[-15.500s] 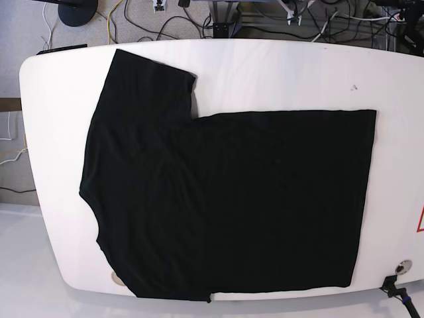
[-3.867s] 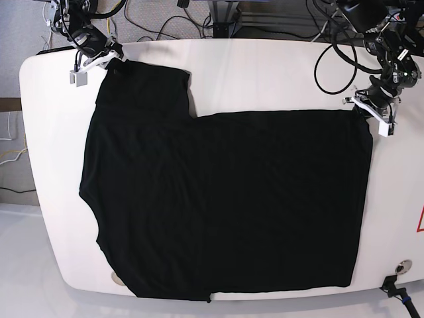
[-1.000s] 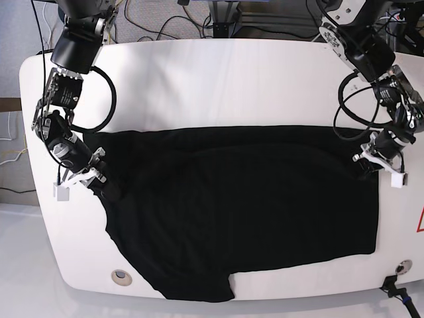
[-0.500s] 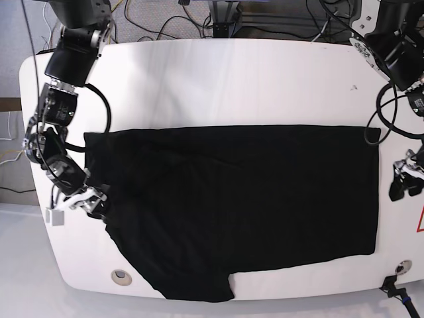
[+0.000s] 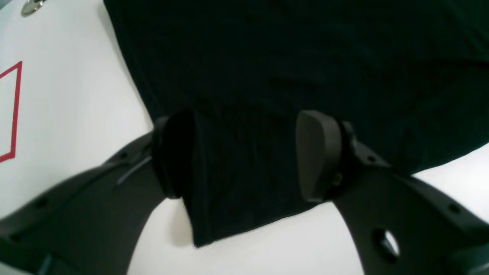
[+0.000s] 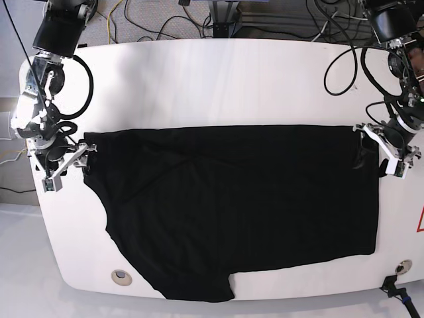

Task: Fold the T-shirt properly
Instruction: 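Hold the lifted edge with both grippers, adjusting the grip, then drag the held edge back toward the robot with both grippers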

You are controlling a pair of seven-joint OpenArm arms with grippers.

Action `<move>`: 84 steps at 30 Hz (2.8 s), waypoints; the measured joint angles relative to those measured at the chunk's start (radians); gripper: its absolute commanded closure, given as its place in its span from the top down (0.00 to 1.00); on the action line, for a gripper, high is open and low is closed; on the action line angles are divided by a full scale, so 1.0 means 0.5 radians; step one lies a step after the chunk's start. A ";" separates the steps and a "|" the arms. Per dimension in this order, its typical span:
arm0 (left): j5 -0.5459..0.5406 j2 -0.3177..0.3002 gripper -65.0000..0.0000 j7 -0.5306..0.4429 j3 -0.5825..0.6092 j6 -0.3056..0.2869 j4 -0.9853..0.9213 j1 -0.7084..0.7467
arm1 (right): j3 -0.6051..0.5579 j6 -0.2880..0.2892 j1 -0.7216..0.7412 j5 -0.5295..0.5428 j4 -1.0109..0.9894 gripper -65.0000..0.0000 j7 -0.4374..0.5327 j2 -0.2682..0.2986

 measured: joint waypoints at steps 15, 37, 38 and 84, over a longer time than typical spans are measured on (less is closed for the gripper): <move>0.320 0.124 0.61 -0.309 0.018 -0.001 -0.150 -0.005 | 0.053 0.244 -0.008 -0.400 -0.539 0.65 0.385 -0.100; 0.319 0.124 0.61 -0.308 -0.034 -0.010 -0.344 -0.020 | 0.053 0.251 -0.045 -0.348 -0.730 0.00 0.593 -0.151; 0.327 0.122 0.61 -0.304 -0.057 -0.006 -0.386 -0.041 | 0.053 0.251 -0.043 -0.349 -0.731 0.00 0.592 -0.151; 0.665 0.097 0.41 -0.695 -0.188 0.008 -1.032 -0.077 | 0.050 0.237 -0.075 -0.346 -0.717 0.00 0.644 -0.195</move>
